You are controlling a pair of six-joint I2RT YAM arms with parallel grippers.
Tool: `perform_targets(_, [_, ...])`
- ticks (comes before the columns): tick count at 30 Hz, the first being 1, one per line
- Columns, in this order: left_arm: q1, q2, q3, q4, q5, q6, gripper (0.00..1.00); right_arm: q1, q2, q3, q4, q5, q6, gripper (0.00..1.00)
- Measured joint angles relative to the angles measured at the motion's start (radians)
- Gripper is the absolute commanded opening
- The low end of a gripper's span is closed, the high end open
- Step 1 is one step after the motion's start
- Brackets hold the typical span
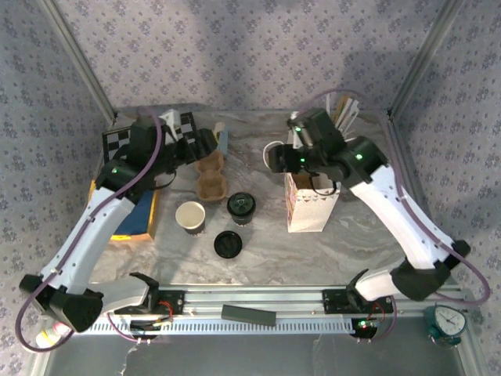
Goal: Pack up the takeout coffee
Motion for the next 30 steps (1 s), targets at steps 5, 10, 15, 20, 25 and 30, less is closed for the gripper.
perform_targets(5, [0.095, -0.092, -0.124, -0.069, -0.012, -0.019, 1.00, 0.079, 0.173, 0.124, -0.064, 0.003, -0.002, 0.73])
perform_targets(10, [0.154, -0.193, -0.210, -0.108, -0.011, -0.034, 1.00, 0.129, 0.376, 0.300, -0.185, 0.004, -0.002, 0.80])
perform_targets(15, [0.156, -0.237, -0.267, -0.133, 0.012, -0.037, 1.00, 0.167, 0.572, 0.480, -0.327, 0.003, 0.000, 0.84])
perform_targets(20, [0.156, -0.279, -0.337, -0.136, 0.029, -0.037, 1.00, 0.193, 0.676, 0.547, -0.409, 0.006, 0.010, 0.85])
perform_targets(25, [0.157, -0.315, -0.361, -0.140, 0.039, -0.037, 1.00, 0.200, 0.680, 0.571, -0.447, 0.023, 0.022, 0.85])
perform_targets(30, [0.157, -0.310, -0.361, -0.134, 0.043, -0.038, 1.00, 0.174, 0.653, 0.575, -0.471, 0.072, 0.029, 0.87])
